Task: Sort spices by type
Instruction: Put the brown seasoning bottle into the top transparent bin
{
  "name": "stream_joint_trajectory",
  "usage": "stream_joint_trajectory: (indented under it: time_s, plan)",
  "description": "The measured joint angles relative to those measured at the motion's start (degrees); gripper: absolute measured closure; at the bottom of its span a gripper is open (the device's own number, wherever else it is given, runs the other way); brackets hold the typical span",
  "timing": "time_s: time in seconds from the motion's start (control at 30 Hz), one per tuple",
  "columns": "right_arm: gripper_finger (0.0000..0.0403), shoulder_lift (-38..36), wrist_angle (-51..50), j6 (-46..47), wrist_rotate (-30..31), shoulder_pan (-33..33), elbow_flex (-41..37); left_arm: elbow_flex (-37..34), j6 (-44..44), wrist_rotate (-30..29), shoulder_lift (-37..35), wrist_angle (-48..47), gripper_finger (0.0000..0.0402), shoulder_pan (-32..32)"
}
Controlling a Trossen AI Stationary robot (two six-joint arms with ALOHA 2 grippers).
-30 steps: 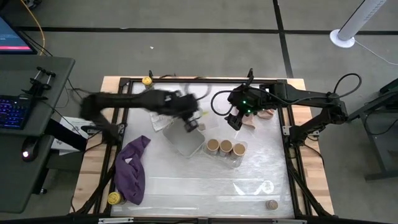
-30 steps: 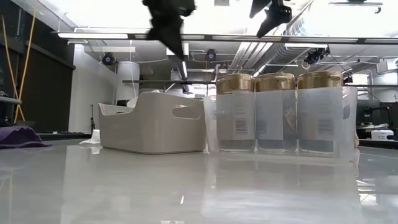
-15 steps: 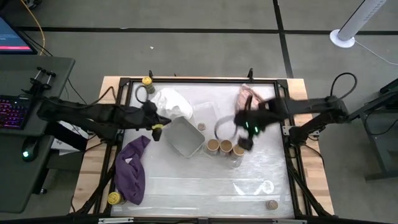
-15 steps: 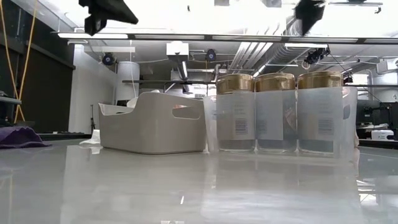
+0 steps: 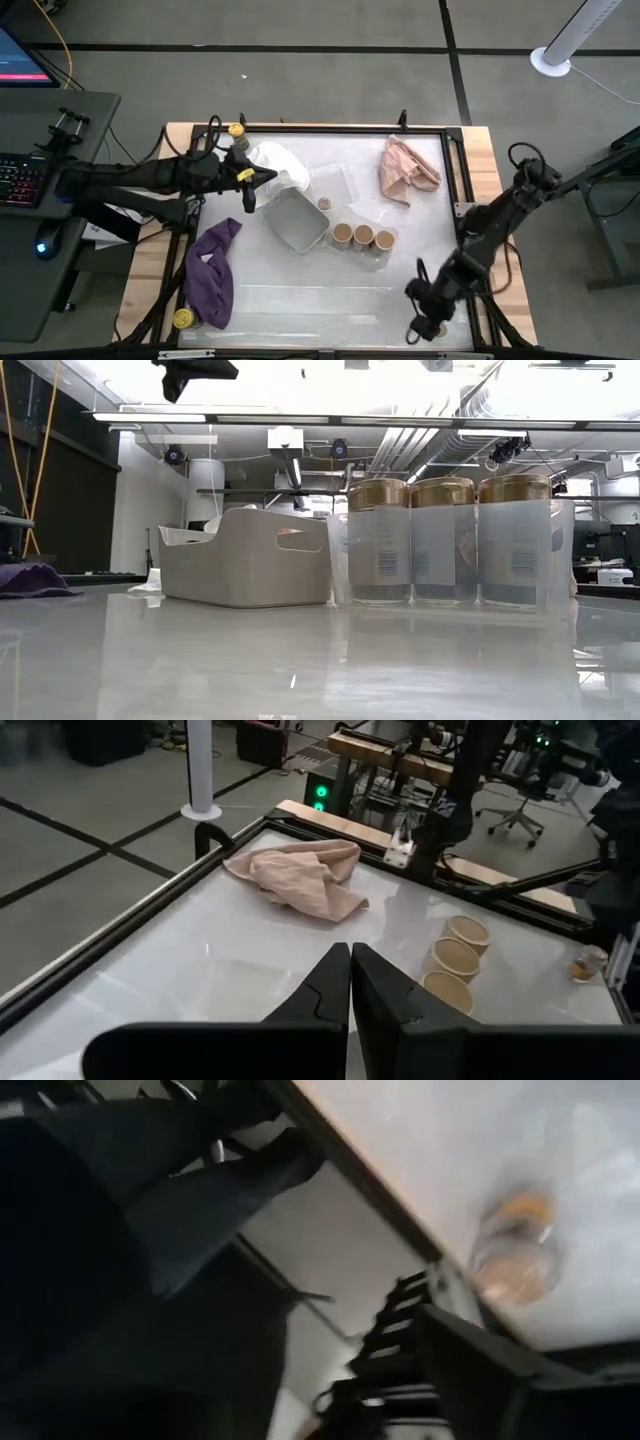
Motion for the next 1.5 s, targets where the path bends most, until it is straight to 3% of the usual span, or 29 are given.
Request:
stream_joint_trajectory:
  time_s: [0.1, 0.2, 0.27, 0.7, 1.0, 1.17, 1.5]
  plan:
    - [0.0255, 0.0, 3.67, 7.31, 0.69, 3.49, -0.76, 0.0, 0.96, 1.86, 0.04, -0.03, 0.0401, 1.92]
    - [0.0362, 0.29, 2.79, 8.9, 0.23, 5.69, -0.74, 0.0, 1.19, 3.04, 0.04, -0.07, 0.0401, 3.5]
    - [0.0388, 0.46, -0.1, 8.92, 0.15, 6.16, -0.78, 0.0, 1.67, 3.71, 0.04, -0.09, 0.0401, 4.31]
    - [0.04, 8.0, -4.31, 1.31, -6.66, 4.63, -0.82, 0.0, 1.93, 4.08, 0.04, 0.38, 0.0401, 4.93]
    - [0.0402, 11.29, -5.62, 1.03, -7.06, 4.26, -0.78, 0.0, 1.95, 4.08, 0.04, 0.41, 0.0401, 4.91]
    - [0.0402, 11.2, -12.43, -2.23, -6.83, 1.77, -0.58, 0.0, 1.95, 4.08, 0.04, 0.39, 0.0401, 4.91]
    - [0.0402, 7.05, -33.85, -23.97, 4.66, -10.53, -0.91, 0.0, 1.93, 4.08, 0.04, 0.37, 0.0401, 4.91]
